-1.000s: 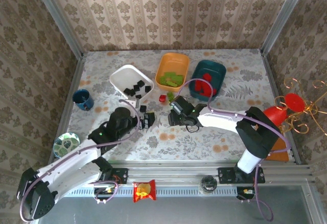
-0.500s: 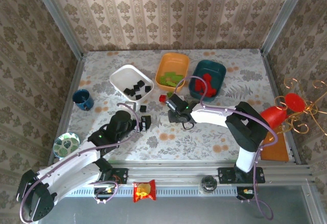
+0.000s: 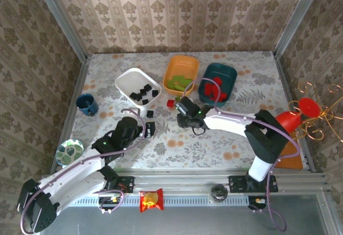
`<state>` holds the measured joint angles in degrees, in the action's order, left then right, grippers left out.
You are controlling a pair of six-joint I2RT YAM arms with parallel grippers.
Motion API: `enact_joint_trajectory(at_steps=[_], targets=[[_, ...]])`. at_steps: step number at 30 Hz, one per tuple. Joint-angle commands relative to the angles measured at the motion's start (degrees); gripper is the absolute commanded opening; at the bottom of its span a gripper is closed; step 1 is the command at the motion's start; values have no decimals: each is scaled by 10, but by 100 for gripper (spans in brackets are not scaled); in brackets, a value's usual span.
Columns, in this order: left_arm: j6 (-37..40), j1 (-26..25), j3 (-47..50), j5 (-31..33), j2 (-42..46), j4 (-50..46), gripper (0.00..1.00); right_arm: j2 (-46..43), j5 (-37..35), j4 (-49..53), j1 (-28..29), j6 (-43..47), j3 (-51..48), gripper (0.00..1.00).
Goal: Sort the legos into containers by color
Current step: Pick up the lego from the center of the table, then place the lego in the container.
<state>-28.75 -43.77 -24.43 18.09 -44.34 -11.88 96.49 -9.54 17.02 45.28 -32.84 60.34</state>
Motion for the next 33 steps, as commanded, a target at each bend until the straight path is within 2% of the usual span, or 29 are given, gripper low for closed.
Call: enact_joint_trajectory(at_steps=[1,6,10,14,23,24,26,28,30,33], targets=[[-8,3,-17,52,22,-36,100,-41,60,-3,5,34,29,32],[-13,1,-34,85,27,-73,100,11,87,-2,5,63,150,32],[-35,1,-38,122,50,-114,100,105,88,-3,0,80,269,32],[-33,0,-38,136,83,-129,100,201,104,-6,-18,62,374,31],[-26,7,-25,97,101,-106,100,363,106,40,-40,29,566,33],[-25,9,-25,90,97,-103,100,374,109,45,-41,28,581,36],[-22,15,-27,71,88,-96,100,395,117,61,-44,26,619,52],[-21,19,-31,60,76,-92,100,397,117,70,-45,25,637,62],[-19,23,-32,51,66,-90,100,382,117,63,-44,25,630,67],[-16,29,-33,28,52,-75,100,340,116,42,-44,26,587,69]])
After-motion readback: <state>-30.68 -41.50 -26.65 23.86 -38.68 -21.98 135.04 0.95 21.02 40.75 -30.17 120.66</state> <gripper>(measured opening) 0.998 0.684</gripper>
